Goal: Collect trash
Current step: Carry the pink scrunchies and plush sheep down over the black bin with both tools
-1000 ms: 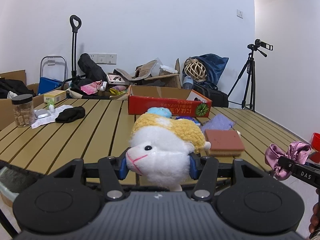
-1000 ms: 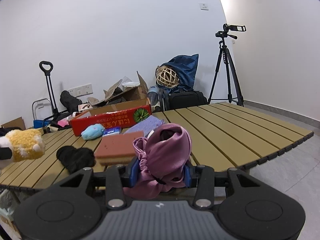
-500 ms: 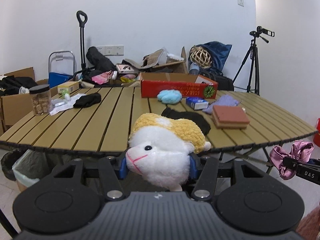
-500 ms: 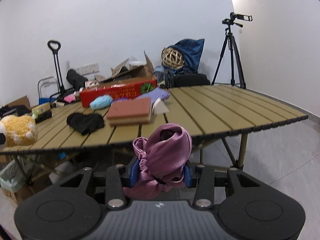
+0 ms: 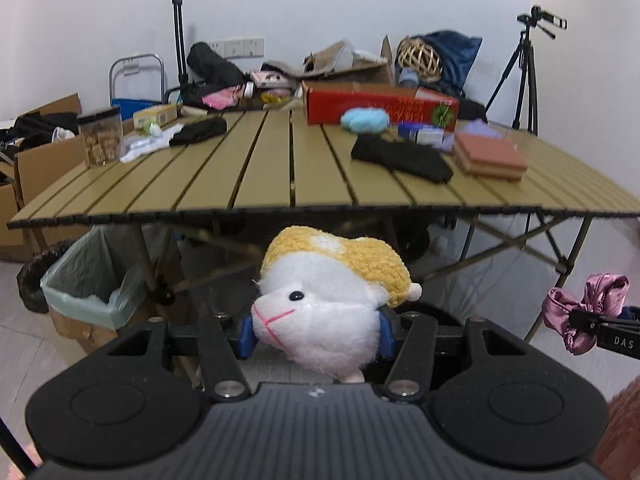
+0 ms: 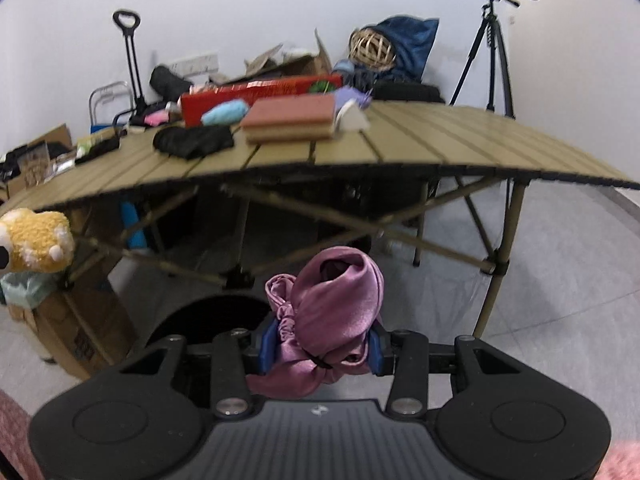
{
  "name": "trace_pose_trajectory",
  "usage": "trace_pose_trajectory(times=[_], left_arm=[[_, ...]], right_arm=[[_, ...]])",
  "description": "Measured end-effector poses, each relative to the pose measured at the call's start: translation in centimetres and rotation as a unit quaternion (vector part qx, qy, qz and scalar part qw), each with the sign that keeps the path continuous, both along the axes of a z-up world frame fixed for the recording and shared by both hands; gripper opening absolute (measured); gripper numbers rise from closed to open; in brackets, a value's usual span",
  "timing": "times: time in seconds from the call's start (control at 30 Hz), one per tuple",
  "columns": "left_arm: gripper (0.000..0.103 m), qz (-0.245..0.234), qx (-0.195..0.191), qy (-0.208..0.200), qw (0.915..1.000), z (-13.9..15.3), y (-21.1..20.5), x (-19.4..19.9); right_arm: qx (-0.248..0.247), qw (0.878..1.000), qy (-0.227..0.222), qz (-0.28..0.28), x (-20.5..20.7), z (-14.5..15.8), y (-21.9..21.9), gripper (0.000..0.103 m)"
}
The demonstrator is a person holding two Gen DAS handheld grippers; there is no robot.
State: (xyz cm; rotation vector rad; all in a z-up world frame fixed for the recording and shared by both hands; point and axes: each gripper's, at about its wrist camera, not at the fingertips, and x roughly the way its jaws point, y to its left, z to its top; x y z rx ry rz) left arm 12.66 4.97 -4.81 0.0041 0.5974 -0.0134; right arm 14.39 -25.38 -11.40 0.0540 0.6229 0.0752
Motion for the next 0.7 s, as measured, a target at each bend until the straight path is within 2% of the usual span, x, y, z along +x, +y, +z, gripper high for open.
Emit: trace_pose_trajectory(times=[0.27,0.7], left_arm=[[0.055,0.011,0.017,0.053,0.9984,-3.4,0.3,0.2],[0.055,0.038,0.020,0.117,0.9922,-6.8,1.8,2.0]], right_arm=[[-0.015,0.999,0.035,0.025,0.0,-1.8,1.6,0.042],[-0.028,0.995,0.081,0.043,1.4,-3.8,2.9,0.042]])
